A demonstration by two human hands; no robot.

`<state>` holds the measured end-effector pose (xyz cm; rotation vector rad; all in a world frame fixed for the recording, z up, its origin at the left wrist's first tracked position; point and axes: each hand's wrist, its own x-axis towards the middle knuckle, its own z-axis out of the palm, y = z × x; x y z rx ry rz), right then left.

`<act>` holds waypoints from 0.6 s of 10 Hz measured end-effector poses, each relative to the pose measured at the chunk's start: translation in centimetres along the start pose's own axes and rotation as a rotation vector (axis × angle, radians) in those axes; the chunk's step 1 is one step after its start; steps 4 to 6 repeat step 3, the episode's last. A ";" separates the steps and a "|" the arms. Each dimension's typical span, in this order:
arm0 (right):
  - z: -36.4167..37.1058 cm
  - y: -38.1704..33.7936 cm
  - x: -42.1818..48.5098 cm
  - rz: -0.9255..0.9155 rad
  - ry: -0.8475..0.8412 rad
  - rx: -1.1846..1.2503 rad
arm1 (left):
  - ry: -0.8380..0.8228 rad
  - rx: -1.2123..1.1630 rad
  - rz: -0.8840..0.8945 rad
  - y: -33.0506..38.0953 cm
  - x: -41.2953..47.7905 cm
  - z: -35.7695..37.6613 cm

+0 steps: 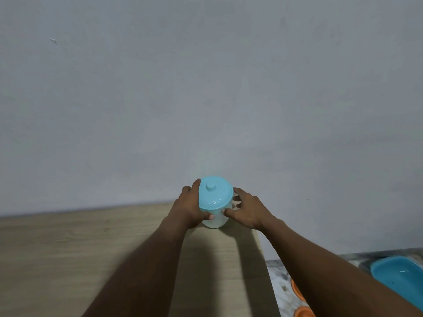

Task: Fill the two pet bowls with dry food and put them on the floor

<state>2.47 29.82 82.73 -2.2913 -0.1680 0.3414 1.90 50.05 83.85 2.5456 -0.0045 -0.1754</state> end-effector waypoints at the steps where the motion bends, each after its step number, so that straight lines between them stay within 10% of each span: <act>1: 0.0 0.1 0.2 0.010 -0.012 -0.006 | -0.019 0.010 -0.021 0.1 0.1 -0.1; 6: -0.8 -0.2 0.1 0.046 -0.051 -0.072 | -0.056 0.059 -0.060 0.4 -0.3 0.1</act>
